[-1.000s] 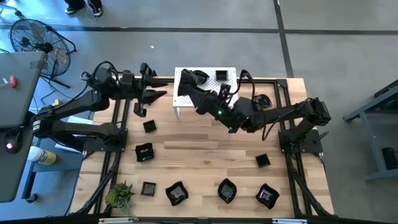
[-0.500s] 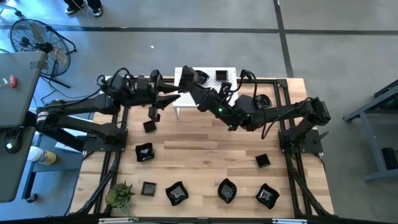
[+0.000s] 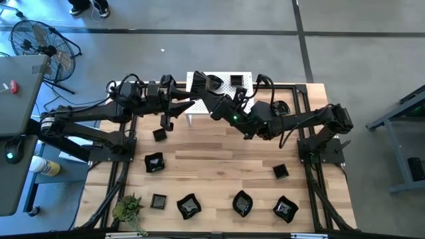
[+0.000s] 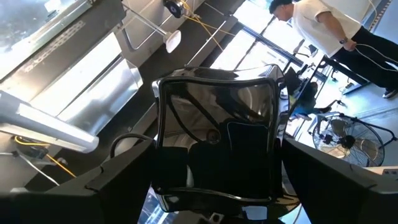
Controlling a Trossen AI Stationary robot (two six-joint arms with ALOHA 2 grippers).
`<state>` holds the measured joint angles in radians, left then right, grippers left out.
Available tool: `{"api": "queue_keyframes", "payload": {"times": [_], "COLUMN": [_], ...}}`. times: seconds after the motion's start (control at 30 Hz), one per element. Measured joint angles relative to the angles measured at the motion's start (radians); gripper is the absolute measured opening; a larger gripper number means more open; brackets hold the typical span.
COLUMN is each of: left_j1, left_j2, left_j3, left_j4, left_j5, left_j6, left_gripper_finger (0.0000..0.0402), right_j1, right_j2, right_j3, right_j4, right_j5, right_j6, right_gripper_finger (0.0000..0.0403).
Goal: Pick & Place Mini shaped plates
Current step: Put the distorted square plate on the shelf
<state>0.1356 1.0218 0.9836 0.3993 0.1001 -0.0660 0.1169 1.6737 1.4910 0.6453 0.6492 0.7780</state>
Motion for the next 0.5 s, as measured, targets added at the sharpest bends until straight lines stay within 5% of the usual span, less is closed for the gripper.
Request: {"api": "queue_keyframes", "payload": {"times": [0.5], "left_j1": [-0.001], "left_j2": [0.026], "left_j3": [-0.001], "left_j4": [0.054], "left_j5": [0.047], "left_j6": [-0.009], "left_gripper_finger": [0.0041], "right_j1": [0.000], "right_j2": [0.000], "right_j3": [0.000], "right_j4": [-0.005], "right_j5": [-0.009], "right_j6": [0.000], "right_gripper_finger": [0.0338]}}
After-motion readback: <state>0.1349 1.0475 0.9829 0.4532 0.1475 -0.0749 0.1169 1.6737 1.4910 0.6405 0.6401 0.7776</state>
